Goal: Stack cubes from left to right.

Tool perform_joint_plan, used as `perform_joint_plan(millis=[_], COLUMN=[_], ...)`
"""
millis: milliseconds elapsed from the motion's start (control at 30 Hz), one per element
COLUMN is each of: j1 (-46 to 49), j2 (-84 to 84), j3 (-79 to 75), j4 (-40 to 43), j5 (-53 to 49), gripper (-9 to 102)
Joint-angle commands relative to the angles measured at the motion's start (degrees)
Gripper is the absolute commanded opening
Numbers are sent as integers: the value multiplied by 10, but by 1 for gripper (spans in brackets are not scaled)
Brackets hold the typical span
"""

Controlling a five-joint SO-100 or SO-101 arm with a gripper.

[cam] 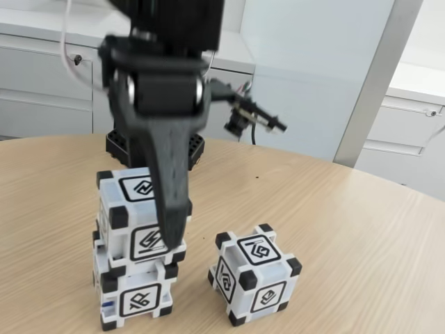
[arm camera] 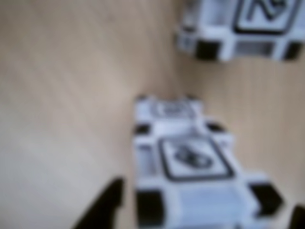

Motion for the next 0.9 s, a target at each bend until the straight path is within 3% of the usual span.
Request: perform_joint_plan(millis=[0, 467, 867], j1=[5, -40, -287], j2=[73, 229, 218], j3=[-4, -12, -4], j4=[4, 30, 22], j5=[8, -26, 183], gripper=[38, 37, 37])
